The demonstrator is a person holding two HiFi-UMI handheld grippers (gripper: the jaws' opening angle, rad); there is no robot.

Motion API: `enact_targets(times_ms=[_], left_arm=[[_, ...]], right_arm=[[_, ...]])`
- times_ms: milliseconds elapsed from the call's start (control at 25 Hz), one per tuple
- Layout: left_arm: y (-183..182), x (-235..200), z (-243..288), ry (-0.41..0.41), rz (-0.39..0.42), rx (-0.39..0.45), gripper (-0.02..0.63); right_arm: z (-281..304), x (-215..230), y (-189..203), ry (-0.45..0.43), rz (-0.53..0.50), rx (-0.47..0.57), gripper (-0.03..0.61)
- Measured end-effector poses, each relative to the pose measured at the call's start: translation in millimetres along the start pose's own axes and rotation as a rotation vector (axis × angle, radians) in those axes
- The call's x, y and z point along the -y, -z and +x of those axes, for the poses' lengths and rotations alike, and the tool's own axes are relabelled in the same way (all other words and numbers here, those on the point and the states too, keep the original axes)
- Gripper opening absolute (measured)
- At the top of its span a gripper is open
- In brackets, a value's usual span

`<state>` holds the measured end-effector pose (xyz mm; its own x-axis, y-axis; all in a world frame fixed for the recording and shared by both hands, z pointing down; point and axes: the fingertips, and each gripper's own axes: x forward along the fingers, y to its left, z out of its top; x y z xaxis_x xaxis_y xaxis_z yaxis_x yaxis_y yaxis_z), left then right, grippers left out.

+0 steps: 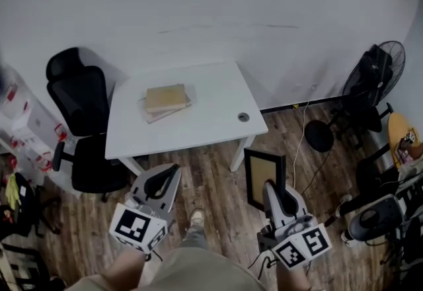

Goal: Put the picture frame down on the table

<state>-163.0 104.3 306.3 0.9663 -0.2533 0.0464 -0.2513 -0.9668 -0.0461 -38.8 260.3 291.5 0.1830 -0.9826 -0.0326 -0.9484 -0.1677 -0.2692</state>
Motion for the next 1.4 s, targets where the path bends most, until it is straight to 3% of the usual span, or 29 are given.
enact_targets(times_ms=[280,640,960,1400], left_arm=[[12.0,-65.8,70.8,0.033,-0.006,-0.045,0.023],[33.4,-132.9,139.7,0.067,-0.009,-0.135,0.023],[39.8,-165.9,162.7,0.052,-0.030,-0.106,0.023],[53.6,-169.7,186.9,0.044,-0.046,-0.152,0.023]], right_arm=[[95.0,30.0,4.8,0.014,0.031,-0.031,0.048],[195.6,58.1,19.6,0.042,0.001,-0.071,0.048],[231.3,73.3,24.9,0.063,-0.010,-0.108,0.048],[257.7,100.7,37.2,0.045,0.015,-0.140,0.048]])
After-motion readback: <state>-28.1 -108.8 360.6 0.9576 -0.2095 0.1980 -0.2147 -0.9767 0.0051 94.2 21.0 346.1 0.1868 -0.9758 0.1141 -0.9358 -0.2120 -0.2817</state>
